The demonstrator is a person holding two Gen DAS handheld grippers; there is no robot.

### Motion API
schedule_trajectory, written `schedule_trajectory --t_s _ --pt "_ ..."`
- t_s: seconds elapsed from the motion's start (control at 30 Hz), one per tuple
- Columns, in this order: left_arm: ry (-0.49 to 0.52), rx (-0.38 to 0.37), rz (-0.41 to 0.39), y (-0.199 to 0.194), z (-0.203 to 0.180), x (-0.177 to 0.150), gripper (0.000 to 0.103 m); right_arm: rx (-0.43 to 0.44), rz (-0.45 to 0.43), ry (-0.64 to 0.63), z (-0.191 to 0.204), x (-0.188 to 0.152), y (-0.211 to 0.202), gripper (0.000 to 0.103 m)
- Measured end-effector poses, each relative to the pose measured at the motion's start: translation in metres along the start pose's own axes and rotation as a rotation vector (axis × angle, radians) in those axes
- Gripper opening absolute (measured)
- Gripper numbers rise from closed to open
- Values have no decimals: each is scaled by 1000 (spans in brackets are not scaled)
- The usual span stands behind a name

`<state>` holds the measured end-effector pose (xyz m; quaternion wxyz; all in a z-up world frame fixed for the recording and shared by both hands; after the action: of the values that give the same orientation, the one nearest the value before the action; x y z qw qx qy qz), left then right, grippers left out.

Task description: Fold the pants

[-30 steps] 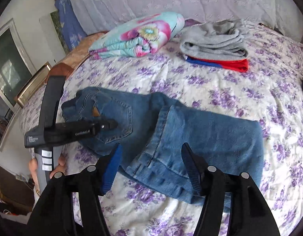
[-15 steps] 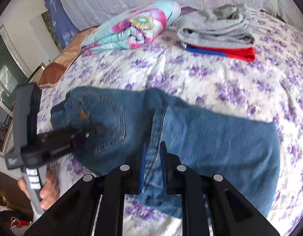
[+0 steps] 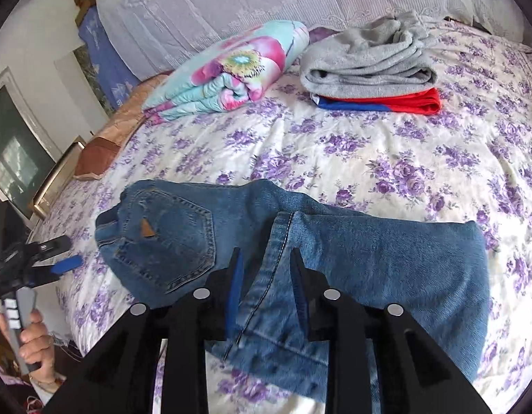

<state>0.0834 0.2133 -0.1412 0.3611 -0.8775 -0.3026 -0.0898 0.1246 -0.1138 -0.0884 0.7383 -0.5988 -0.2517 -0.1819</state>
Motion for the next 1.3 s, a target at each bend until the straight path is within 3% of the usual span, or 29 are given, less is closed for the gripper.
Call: schedule_trajectory --t_s 0.13,0.2,0.27,0.33,0.4,0.43,0.5,0.57,0.63,0.67,0.7,0.73,0.8,0.9,1.03,1.17,1.23,1.3 --pt "-108 -93 47 42 17 5 91 -18 -43 6 -23 -16 -39 40" --pt "-100 -94 67 66 17 10 91 -34 -51 48 -41 -25 -50 46" --pt "-68 -47 64 81 12 18 89 -54 -35 95 -58 -32 -51 48" --pt "-9 38 41 81 0 22 52 -50 6 115 -63 -40 -45 48" --pt "99 47 -7 68 -25 21 36 22 53 116 -53 -42 -38 48" --pt "164 77 -36 60 -36 18 34 80 80 105 -41 -43 -34 48" --pt "303 153 -93 50 -59 9 34 200 141 71 -9 -44 -25 48" --pt "400 209 -132 44 -76 -2 34 255 171 32 23 -43 -11 48" --pt "429 223 -145 41 -82 -6 34 195 159 -41 44 -41 10 45" --pt "424 217 -143 40 -82 -6 34 150 171 -89 53 -44 22 39" --pt "412 204 -137 39 -80 -5 34 114 211 -132 60 -51 37 23" --pt "396 191 -129 39 -77 -3 34 107 275 -153 66 -61 52 14" --pt "371 170 -108 41 -70 -1 34 107 331 -173 74 -67 62 10" --pt "345 162 -92 45 -59 -1 34 144 293 -180 83 -42 46 12" --pt "322 130 -83 46 -53 0 34 -14 195 -116 60 15 59 14" --pt "353 137 -94 43 -61 -3 34 -46 323 -61 45 18 119 14" --pt "380 136 -91 44 -69 -4 34 -43 313 -60 44 18 130 9" --pt "401 159 -96 43 -75 -5 33 3 299 -33 43 19 117 12"
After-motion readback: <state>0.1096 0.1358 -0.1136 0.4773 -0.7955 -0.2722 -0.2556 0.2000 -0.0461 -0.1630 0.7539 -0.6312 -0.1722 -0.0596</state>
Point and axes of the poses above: each gripper's, at about its wrist camera, not at the fingertips, and y roughly the way its jaws point, z to its left, x to its top, the point moved 8 cm from there along y, roughly the way its jaws point, and after that the axes turned 13 degrees about -x, right-handed, at the moved point
